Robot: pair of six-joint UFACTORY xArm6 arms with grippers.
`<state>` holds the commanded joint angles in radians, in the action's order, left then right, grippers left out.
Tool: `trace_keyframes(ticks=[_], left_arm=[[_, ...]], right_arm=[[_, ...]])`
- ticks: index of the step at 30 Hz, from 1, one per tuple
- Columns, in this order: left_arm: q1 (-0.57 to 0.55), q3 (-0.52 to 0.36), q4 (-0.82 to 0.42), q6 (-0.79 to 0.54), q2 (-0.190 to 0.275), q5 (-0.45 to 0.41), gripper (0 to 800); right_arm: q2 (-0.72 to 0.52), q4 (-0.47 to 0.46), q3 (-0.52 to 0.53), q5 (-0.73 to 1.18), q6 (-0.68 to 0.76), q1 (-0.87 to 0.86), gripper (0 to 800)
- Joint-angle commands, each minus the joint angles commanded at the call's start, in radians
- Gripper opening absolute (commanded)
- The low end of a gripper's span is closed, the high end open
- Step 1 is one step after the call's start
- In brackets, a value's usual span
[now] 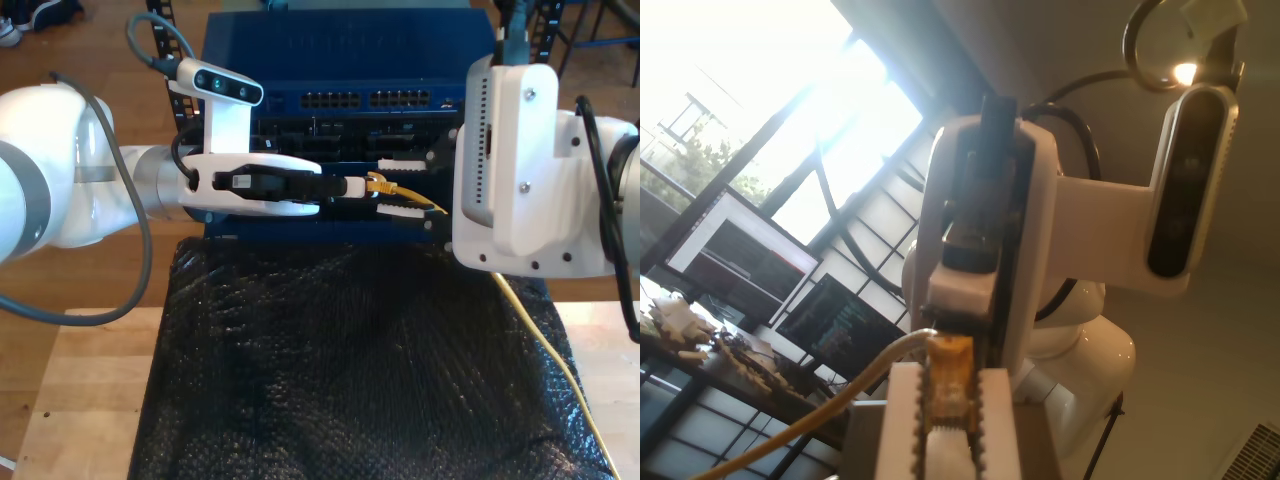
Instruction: Grab the cable and plug it in
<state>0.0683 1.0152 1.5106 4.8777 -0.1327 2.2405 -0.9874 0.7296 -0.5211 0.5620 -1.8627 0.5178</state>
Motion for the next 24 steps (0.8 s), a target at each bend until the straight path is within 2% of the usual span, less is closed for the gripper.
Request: trace_keyframes(ticks=[15, 17, 20, 22, 24], left_arm=[[-0.002, 0.003, 0.000, 0.000, 0.000, 0.000, 25], [-0.002, 0.002, 0.000, 0.000, 0.000, 0.000, 26], [-0.002, 0.000, 0.000, 0.000, 0.000, 0.000, 26], [-0.002, -0.002, 0.000, 0.000, 0.000, 0.002, 67], [-0.002, -0.003, 0.000, 0.005, 0.000, 0.008, 180]], right_arm=[[0.000, 0.000, 0.002, 0.000, 0.002, 0.002, 121], [0.000, 0.000, 0.002, 0.000, 0.002, 0.002, 57], [0.000, 0.002, 0.002, 0.000, 0.002, 0.002, 22], [0.000, 0.002, 0.002, 0.000, 0.002, 0.002, 16], [0.000, 0.003, 0.002, 0.000, 0.002, 0.002, 2]])
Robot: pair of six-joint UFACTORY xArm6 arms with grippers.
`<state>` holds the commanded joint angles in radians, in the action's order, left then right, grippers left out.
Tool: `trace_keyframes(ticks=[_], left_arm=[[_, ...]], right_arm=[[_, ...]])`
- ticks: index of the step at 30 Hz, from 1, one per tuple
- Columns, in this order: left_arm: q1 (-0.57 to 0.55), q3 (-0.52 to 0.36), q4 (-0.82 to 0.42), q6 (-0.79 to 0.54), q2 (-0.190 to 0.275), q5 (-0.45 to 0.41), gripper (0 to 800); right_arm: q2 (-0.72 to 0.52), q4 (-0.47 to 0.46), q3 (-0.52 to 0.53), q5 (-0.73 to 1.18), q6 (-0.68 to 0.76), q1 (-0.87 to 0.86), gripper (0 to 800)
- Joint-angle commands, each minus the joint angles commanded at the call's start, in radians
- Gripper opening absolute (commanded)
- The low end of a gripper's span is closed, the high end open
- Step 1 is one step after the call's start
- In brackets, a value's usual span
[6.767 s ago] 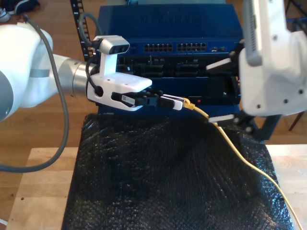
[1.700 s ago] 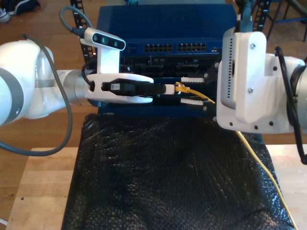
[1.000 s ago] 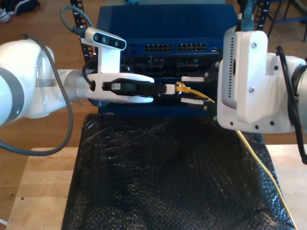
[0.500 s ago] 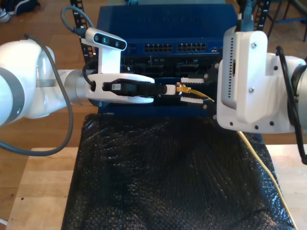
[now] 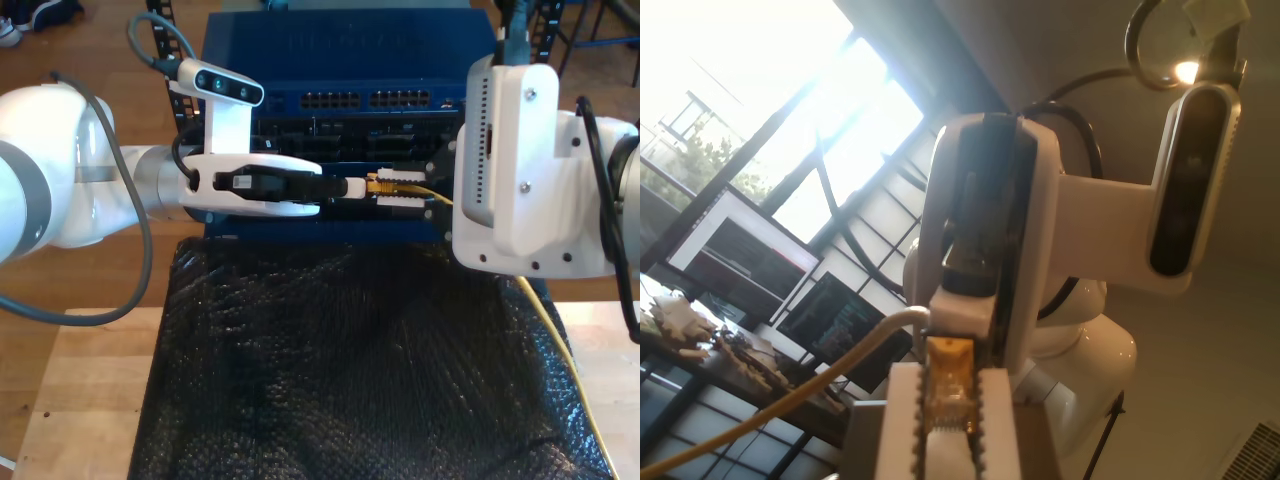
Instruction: Grab the cable and plug it in
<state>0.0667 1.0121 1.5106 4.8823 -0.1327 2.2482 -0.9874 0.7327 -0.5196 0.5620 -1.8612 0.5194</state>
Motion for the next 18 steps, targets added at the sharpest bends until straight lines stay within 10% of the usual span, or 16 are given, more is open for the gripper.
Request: trace_keyframes(ticks=[18], left_arm=[[0.002, 0.009, 0.003, 0.002, 0.003, 0.006, 716]], right_arm=[[0.009, 0.021, -0.008, -0.005, 0.003, -0.003, 1]])
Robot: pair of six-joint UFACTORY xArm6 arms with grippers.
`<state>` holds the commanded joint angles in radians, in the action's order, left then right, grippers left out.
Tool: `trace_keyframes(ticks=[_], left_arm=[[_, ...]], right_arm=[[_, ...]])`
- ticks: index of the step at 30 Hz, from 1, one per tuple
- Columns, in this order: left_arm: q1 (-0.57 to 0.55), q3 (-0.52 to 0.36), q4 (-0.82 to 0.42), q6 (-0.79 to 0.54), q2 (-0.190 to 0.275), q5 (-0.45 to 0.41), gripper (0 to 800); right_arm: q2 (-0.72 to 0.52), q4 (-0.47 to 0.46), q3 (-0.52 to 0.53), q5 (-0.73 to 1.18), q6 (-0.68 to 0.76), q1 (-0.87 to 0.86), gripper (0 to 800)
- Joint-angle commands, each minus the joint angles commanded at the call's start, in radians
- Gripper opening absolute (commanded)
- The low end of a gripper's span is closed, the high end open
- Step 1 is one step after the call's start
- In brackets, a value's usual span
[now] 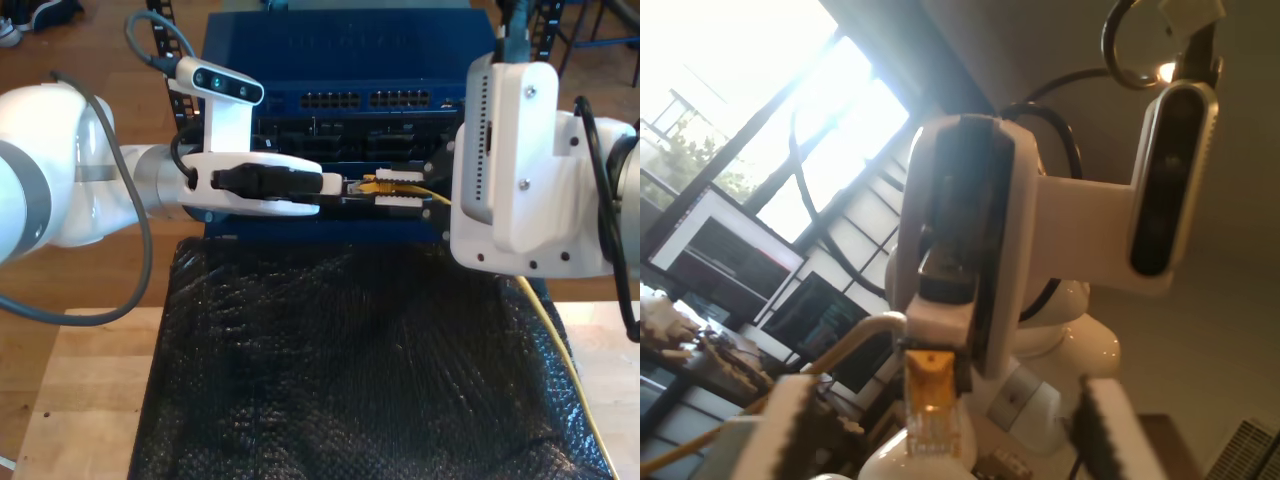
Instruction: Grab the cable and plug it in
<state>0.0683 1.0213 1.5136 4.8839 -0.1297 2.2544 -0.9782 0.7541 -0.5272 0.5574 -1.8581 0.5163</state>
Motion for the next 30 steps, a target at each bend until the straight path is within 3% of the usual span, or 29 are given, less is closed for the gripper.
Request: trace_keyframes(ticks=[3, 9, 16, 25, 30], left_arm=[[0.000, 0.003, 0.000, -0.005, 0.000, -0.014, 786], [0.011, 0.008, -0.006, -0.009, 0.012, -0.132, 792], [0.086, 0.069, -0.041, -0.009, 0.014, -0.209, 798], [0.169, 0.172, -0.255, -0.044, 0.014, -0.318, 798], [0.216, 0.180, -0.348, -0.074, 0.037, -0.353, 798]], right_arm=[[0.005, 0.002, -0.008, -0.012, 0.002, -0.006, 1], [0.044, 0.000, -0.009, -0.086, 0.060, -0.012, 0], [0.086, 0.000, -0.015, -0.126, 0.074, -0.049, 0], [0.098, -0.011, -0.014, -0.130, 0.206, -0.190, 0], [0.115, -0.029, 0.009, -0.130, 0.233, -0.259, 0]])
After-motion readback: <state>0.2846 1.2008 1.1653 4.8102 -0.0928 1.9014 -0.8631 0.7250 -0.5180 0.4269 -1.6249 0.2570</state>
